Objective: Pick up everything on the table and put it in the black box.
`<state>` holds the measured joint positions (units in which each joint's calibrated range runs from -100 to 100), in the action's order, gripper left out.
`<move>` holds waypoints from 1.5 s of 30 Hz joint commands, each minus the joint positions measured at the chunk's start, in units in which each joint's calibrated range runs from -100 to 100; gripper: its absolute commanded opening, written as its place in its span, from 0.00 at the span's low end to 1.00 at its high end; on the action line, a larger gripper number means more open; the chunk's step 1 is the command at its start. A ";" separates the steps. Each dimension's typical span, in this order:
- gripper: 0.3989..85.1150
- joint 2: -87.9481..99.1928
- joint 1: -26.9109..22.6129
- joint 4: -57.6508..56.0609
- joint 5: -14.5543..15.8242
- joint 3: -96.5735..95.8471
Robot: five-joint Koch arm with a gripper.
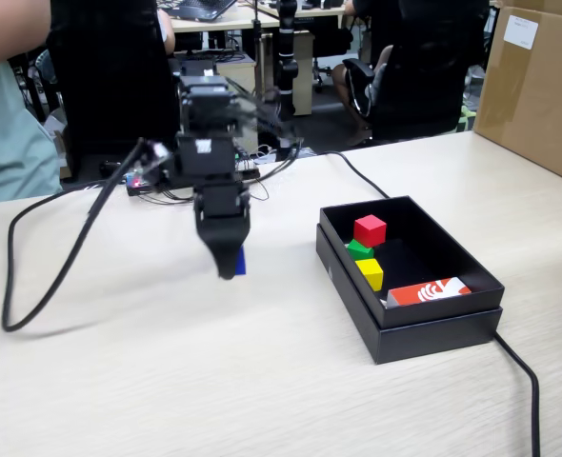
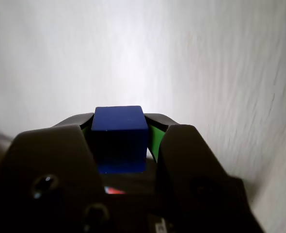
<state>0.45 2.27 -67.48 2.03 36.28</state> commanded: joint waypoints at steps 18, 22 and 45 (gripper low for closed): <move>0.09 -4.99 -15.48 -0.04 4.10 7.60; 0.11 -12.90 -15.53 -0.12 5.03 8.96; 0.54 44.58 -6.98 2.47 1.32 -17.43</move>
<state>32.82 -7.30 -69.11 5.84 20.68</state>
